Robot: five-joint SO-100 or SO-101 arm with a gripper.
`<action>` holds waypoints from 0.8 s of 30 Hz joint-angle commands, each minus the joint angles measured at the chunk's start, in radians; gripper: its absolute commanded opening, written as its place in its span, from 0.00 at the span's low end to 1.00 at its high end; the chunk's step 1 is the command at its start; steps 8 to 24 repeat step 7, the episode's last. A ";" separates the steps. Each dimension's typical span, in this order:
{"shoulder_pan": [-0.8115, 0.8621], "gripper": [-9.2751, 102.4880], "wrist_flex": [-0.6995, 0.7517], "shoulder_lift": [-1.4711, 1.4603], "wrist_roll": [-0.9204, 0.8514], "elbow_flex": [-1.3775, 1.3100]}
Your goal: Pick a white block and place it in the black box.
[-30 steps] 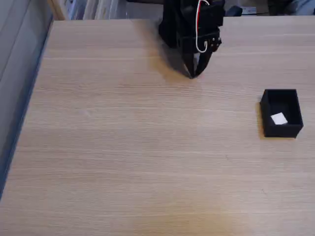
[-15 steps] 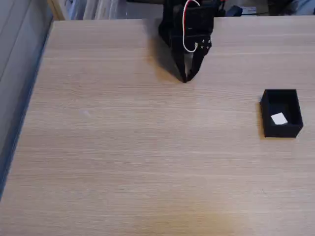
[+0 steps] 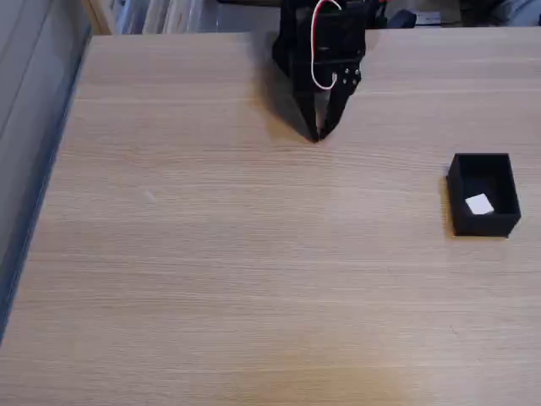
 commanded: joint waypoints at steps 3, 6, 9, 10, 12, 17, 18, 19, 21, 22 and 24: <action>-0.005 0.08 0.003 0.006 -0.003 0.014; -0.002 0.08 0.003 0.006 -0.005 0.014; 0.002 0.08 0.003 0.006 -0.005 0.014; 0.002 0.08 0.003 0.006 -0.005 0.014; 0.002 0.08 0.003 0.006 -0.005 0.014; 0.002 0.08 0.003 0.006 -0.005 0.014; 0.002 0.08 0.003 0.006 -0.005 0.014; 0.002 0.08 0.003 0.006 -0.005 0.014; 0.002 0.08 0.003 0.006 -0.005 0.014; 0.002 0.08 0.003 0.006 -0.005 0.014; 0.002 0.08 0.003 0.006 -0.005 0.014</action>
